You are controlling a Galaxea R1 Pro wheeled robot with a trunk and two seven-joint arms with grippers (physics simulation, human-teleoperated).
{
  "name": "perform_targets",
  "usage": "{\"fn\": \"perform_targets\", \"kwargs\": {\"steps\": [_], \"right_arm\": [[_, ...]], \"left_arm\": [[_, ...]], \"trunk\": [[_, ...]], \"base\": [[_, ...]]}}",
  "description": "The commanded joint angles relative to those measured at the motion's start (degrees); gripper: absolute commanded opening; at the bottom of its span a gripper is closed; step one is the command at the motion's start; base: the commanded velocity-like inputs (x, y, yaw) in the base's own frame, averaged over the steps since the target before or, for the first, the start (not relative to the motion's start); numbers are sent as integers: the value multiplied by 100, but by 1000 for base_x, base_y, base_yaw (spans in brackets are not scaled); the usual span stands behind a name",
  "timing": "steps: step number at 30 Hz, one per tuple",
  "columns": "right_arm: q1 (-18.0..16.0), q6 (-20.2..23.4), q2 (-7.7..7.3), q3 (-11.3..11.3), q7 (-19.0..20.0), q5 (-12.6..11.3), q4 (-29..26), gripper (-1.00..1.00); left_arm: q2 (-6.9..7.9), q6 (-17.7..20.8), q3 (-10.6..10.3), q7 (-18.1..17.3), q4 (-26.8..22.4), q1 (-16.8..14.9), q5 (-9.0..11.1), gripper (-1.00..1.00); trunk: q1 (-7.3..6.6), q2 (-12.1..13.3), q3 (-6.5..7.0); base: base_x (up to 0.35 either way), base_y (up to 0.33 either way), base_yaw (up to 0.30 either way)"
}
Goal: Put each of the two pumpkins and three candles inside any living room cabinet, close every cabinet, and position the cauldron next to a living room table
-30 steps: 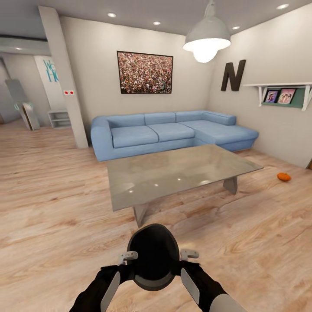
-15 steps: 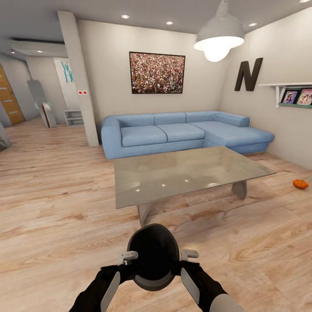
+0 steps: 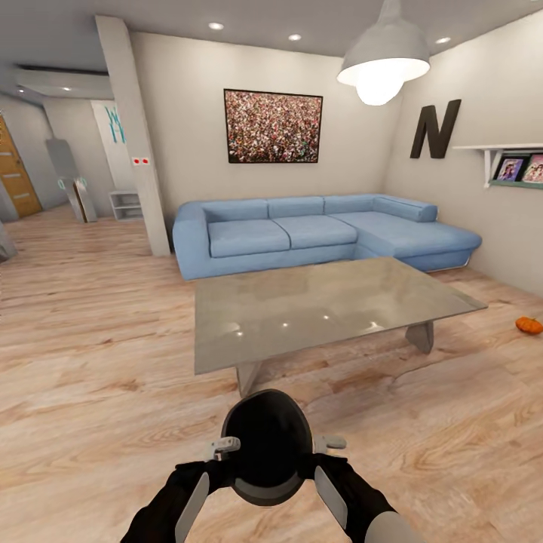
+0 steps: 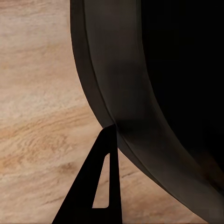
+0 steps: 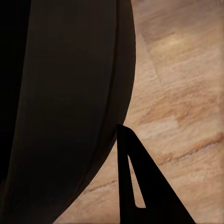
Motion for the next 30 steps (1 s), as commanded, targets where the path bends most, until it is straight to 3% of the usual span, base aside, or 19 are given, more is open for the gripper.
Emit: {"fn": "perform_targets", "kwargs": {"steps": [1,16,30], "right_arm": [[-3,5,6,111,73,-147,-210,-100],[-3,7,6,112,77,-147,-210,-100],[-3,13,6,112,76,-147,-210,-100]], "left_arm": [[-1,26,-33,47,-2,0,35,-100],[-1,26,-27,47,13,0,35,-100],[-1,20,-22,47,1,1,35,-100]], "trunk": [[1,-3,-5],[1,-3,-5],[1,-3,-5]], "base": [[144,-1,140],[28,0,261],[143,-54,22]]}}
